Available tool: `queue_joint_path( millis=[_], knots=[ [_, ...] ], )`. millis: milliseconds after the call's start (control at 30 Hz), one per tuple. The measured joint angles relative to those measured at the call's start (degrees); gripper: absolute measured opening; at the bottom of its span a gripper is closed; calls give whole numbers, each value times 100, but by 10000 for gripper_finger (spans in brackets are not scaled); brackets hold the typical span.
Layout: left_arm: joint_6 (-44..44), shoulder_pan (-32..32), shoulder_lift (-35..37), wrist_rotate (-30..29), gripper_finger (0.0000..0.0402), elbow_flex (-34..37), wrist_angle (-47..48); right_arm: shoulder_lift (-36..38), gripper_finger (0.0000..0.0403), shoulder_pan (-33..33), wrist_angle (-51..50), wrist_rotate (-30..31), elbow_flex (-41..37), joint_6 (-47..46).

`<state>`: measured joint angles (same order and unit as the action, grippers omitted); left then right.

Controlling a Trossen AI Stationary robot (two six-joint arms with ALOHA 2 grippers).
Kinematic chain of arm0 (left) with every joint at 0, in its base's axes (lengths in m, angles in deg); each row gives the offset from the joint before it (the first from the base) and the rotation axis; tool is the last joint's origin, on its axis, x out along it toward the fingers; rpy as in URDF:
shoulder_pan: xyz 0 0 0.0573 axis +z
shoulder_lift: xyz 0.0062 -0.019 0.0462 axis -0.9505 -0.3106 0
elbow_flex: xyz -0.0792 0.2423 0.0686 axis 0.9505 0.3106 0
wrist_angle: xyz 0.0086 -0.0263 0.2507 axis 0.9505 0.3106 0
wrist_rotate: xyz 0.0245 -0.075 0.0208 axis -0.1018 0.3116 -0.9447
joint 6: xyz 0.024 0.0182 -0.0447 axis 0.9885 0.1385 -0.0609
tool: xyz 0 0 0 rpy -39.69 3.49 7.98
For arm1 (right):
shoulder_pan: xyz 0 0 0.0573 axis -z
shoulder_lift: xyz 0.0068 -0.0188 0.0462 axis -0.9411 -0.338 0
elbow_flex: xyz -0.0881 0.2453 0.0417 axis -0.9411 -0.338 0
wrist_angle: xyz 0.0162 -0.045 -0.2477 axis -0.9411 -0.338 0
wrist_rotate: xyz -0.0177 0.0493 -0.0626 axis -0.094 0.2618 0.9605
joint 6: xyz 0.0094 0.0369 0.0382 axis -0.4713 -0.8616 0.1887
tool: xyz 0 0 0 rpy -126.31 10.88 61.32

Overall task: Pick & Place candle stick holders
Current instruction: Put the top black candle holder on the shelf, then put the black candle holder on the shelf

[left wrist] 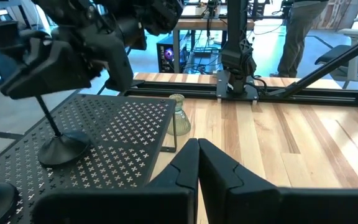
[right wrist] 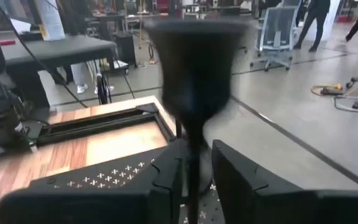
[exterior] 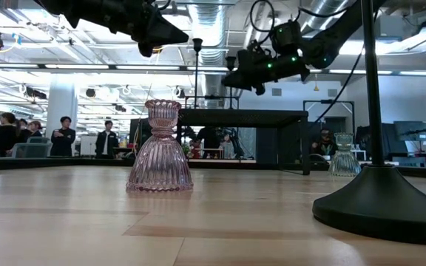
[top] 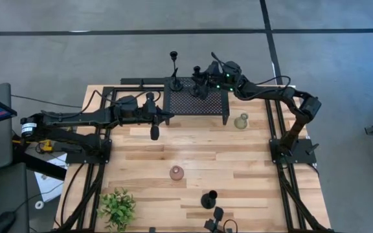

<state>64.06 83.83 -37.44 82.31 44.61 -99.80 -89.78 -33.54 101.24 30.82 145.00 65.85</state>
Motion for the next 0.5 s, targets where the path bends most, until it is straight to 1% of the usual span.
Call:
queue_joint_path(
  millis=[233,500],
  knots=[
    [0,0,0,0,6,2,33,40,118,2,-108,0,-2,-15],
    [0,0,0,0,5,2,39,562,205,11,-928,0,-2,46]
  ],
)
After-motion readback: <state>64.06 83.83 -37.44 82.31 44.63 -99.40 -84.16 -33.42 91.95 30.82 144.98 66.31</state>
